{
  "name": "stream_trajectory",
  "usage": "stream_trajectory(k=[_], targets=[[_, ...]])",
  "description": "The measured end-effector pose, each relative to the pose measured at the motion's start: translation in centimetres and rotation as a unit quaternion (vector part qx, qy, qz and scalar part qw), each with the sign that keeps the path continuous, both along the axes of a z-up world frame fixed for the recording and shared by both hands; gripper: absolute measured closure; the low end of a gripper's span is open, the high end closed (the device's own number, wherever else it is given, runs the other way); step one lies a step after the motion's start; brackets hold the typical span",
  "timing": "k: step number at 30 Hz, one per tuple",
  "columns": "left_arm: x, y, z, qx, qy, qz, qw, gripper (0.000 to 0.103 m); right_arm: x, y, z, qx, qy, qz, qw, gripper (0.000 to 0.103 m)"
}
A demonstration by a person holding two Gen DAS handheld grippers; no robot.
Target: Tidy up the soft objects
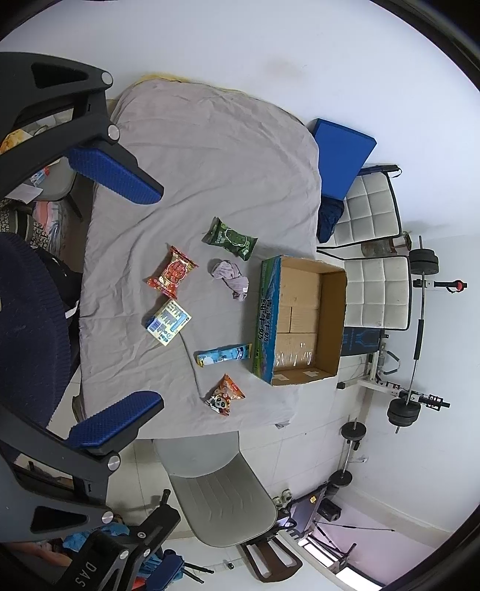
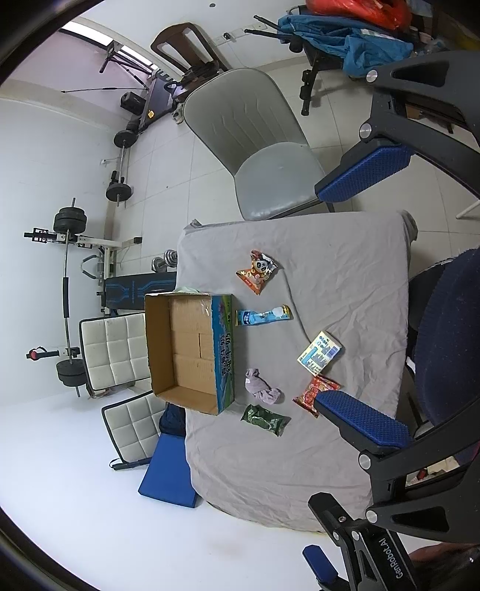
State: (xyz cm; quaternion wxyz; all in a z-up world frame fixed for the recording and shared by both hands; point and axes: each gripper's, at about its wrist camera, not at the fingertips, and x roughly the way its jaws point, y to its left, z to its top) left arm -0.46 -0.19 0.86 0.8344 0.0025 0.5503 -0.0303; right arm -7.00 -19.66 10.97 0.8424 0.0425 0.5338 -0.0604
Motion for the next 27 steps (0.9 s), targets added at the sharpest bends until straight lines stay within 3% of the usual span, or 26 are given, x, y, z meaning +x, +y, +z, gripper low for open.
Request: stream_trajectory(k=[27], targets=[[-0.4, 0.3, 0.6, -0.004, -0.001, 0.0, 1.0, 0.0, 0.5, 1.1, -0.1, 0.002, -0.001, 0.009, 1.0, 0.0]])
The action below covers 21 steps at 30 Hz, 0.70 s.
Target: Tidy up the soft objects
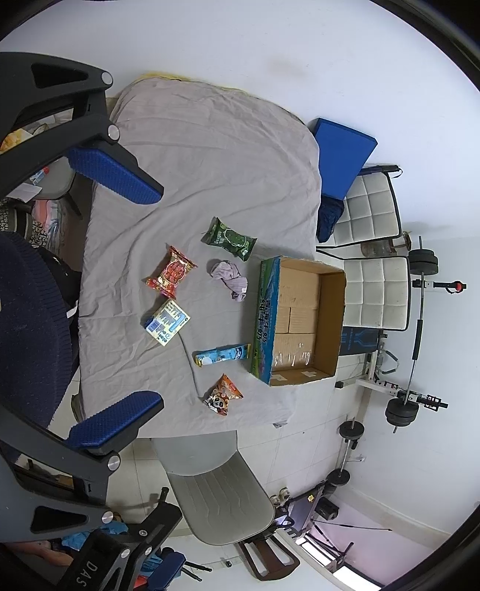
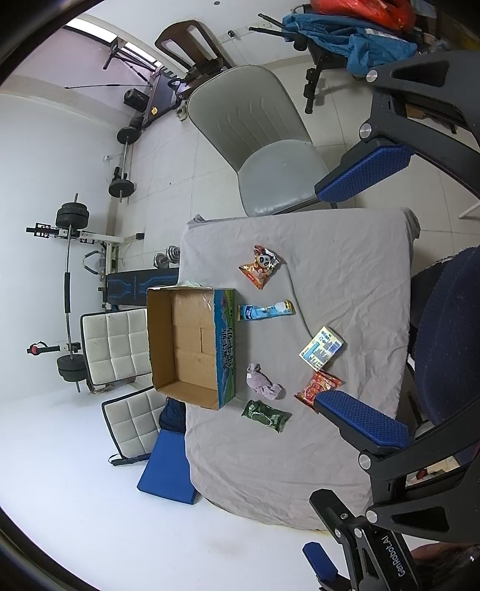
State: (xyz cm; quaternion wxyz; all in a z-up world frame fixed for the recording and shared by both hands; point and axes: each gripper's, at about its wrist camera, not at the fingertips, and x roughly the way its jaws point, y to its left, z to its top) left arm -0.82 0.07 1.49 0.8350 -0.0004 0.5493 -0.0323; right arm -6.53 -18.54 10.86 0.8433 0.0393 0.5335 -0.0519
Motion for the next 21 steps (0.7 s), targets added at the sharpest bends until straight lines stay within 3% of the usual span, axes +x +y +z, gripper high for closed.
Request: stream_trajectory(k=[8, 12, 16, 21], targets=[[0.9, -0.1, -0.9, 0.0, 0.012, -0.001, 0.9999, 0.0, 2.0, -0.3, -2.0, 0.018, 0.017, 0.007, 1.0, 0.0], [2.7, 0.8, -2.9, 0.006, 0.025, 0.017, 0.9995, 0.0, 4.3, 0.0, -4.8, 0.012, 0.04, 0.021, 0.999, 0.0], [4.8, 2.5, -6.4, 0.006, 0.049, 0.049, 0.9975, 0.0, 7.4, 1.0, -9.9, 0.009, 0.072, 0.05, 0.996, 0.0], [7.6, 4.8, -14.1, 0.021, 0.108, 0.082, 0.9905, 0.0, 11.7, 3.6, -20.0, -0.015, 0.135, 0.092, 0.986, 0.0]])
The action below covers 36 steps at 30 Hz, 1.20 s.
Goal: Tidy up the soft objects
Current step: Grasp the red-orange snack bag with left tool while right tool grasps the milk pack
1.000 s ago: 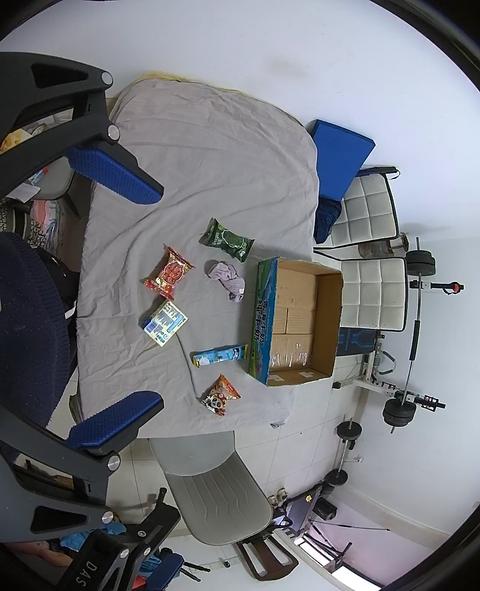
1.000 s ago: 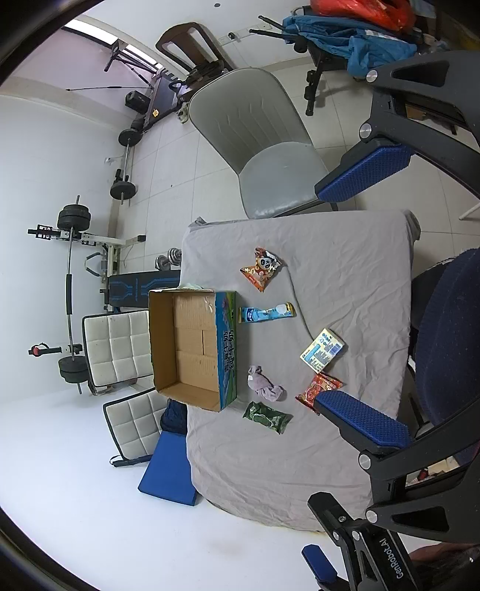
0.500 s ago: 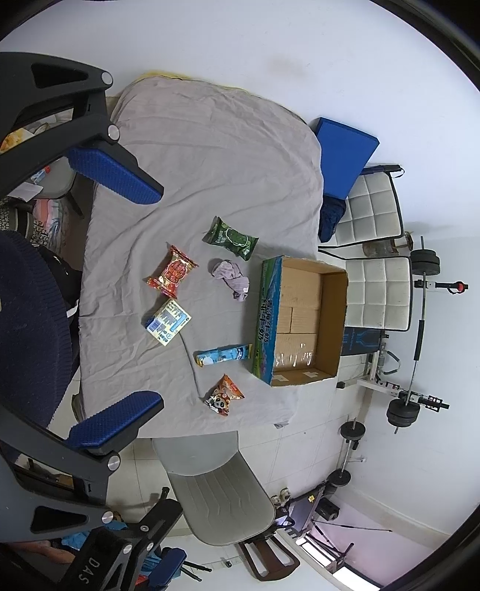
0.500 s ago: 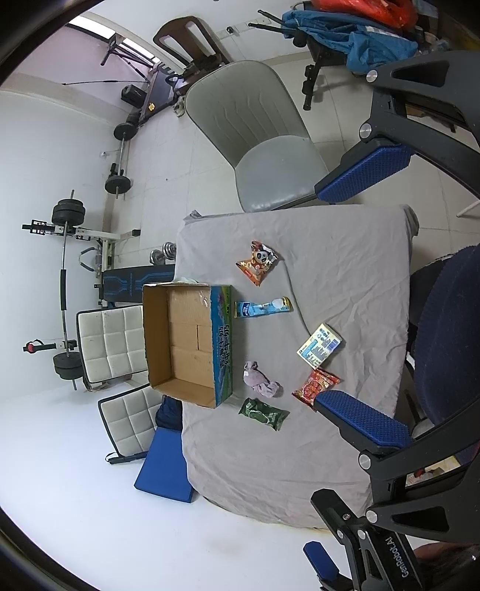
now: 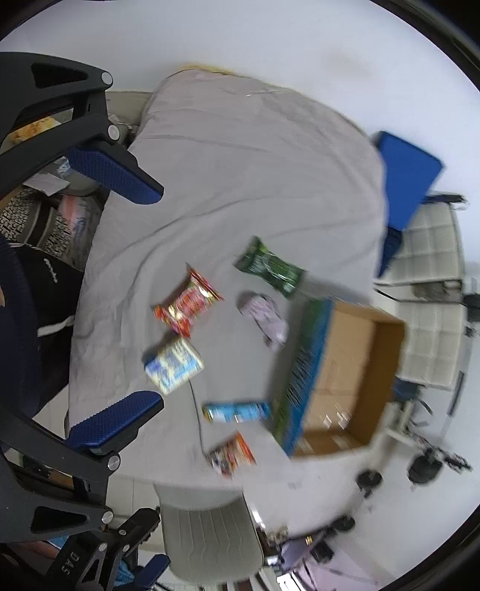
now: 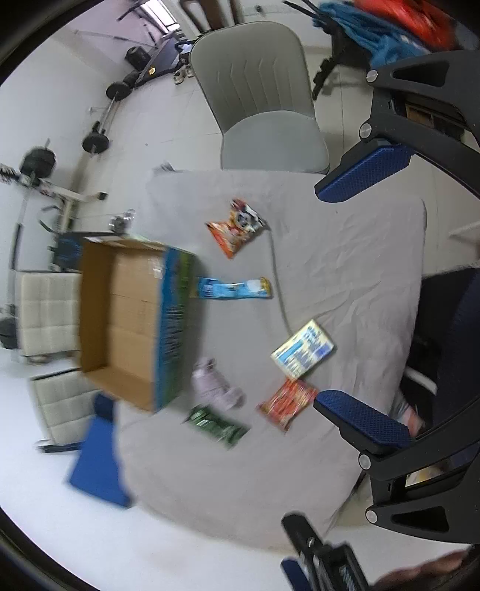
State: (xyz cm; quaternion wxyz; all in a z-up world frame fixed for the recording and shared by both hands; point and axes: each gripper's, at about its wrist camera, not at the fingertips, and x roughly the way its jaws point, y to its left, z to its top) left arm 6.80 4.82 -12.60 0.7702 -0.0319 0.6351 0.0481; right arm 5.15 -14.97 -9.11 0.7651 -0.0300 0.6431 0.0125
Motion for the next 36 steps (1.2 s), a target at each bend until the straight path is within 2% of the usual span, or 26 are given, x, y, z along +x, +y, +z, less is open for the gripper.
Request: stream_trajectory(k=[3, 7, 10, 13, 16, 19, 26, 29, 32, 36], targets=[[0.9, 1.7, -6.2, -0.005, 0.055, 0.025, 0.9982, 0.0, 2.3, 2.1, -7.1, 0.01, 0.054, 0.025, 0.998, 0.0], [1.4, 3.0, -13.0, -0.013, 0.12, 0.046, 0.9917, 0.0, 4.3, 4.9, -15.4, 0.021, 0.116, 0.056, 0.991, 0.0], [2.0, 3.7, -17.2, -0.032, 0.152, 0.063, 0.9859, 0.0, 5.0, 6.8, -20.2, 0.026, 0.155, 0.07, 0.985, 0.001], [2.7, 4.3, -20.3, -0.041, 0.177, 0.083, 0.9799, 0.0, 5.0, 8.2, -23.6, 0.021, 0.178, 0.083, 0.98, 0.008], [3.1, 4.8, -22.4, -0.05, 0.191, 0.096, 0.9756, 0.0, 4.9, 9.2, -25.5, 0.015, 0.19, 0.094, 0.977, 0.008], [3.5, 4.8, -23.3, -0.043, 0.191, 0.094, 0.9761, 0.0, 4.7, 10.0, -27.1, 0.009, 0.201, 0.102, 0.974, 0.008], [4.3, 4.5, -24.5, -0.04, 0.199, 0.094, 0.9746, 0.002, 4.4, 10.9, -30.8, -0.002, 0.22, 0.109, 0.969, 0.024], [4.9, 4.3, -25.1, -0.052, 0.206, 0.096, 0.9723, 0.002, 4.4, 10.3, -31.1, 0.003, 0.216, 0.093, 0.972, 0.027], [5.6, 4.1, -25.1, -0.064, 0.209, 0.098, 0.971, 0.002, 5.6, 8.2, -30.0, 0.005, 0.203, 0.06, 0.977, 0.029], [6.8, 3.4, -26.0, -0.107, 0.222, 0.117, 0.9621, 0.003, 6.7, 5.6, -29.2, 0.021, 0.2, 0.021, 0.979, 0.035]])
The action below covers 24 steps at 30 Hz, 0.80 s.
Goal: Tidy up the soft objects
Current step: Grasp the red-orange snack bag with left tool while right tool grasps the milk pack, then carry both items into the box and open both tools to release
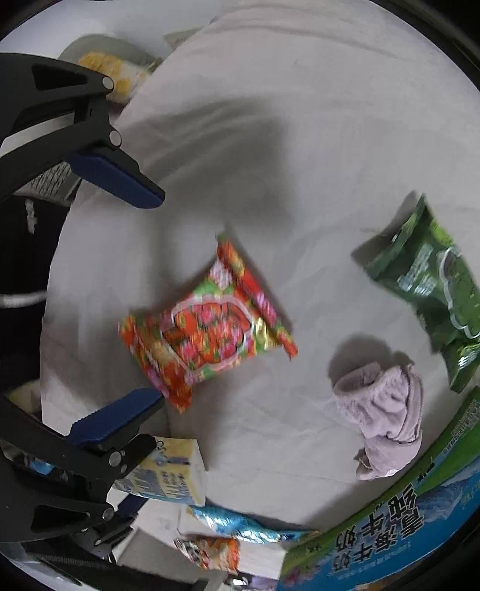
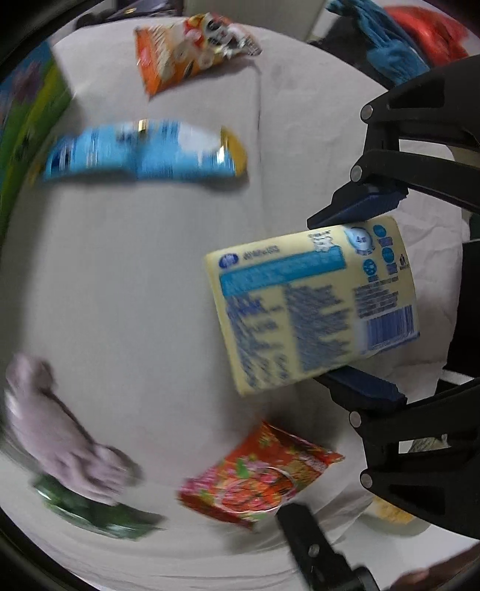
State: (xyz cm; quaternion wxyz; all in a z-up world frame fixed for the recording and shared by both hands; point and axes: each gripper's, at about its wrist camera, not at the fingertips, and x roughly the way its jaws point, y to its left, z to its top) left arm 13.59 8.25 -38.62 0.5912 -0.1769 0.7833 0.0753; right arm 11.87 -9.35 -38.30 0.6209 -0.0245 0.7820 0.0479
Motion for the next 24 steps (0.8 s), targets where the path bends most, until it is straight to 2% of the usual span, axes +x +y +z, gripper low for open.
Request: stream_trajectory(k=[5, 9, 13, 17, 21, 24], targets=[[1.5, -0.6, -2.6, -0.03, 0.027, 0.034, 0.9986, 0.003, 0.5, -1.5, -0.9, 0.002, 0.003, -0.026, 1.0, 0.036], [2.2, -1.0, -4.9, -0.02, 0.052, 0.039, 0.9977, 0.012, 1.5, -3.1, -2.1, 0.009, 0.018, -0.043, 0.999, 0.036], [2.6, -1.4, -6.3, -0.011, 0.064, 0.031, 0.9974, 0.039, 1.5, -3.5, -4.6, 0.019, 0.037, -0.06, 0.997, 0.036], [3.3, -2.9, -5.5, 0.025, 0.038, -0.014, 0.9989, 0.05, 1.4, -3.7, -6.2, 0.019, 0.039, -0.058, 0.997, 0.037], [3.5, -4.1, -4.2, 0.059, 0.008, -0.061, 0.9963, 0.055, 1.5, -4.8, -5.8, 0.024, 0.034, -0.048, 0.998, 0.038], [3.1, -4.9, -2.5, 0.086, -0.023, -0.09, 0.992, 0.056, 1.1, -4.4, -4.3, 0.036, 0.027, -0.047, 0.998, 0.038]])
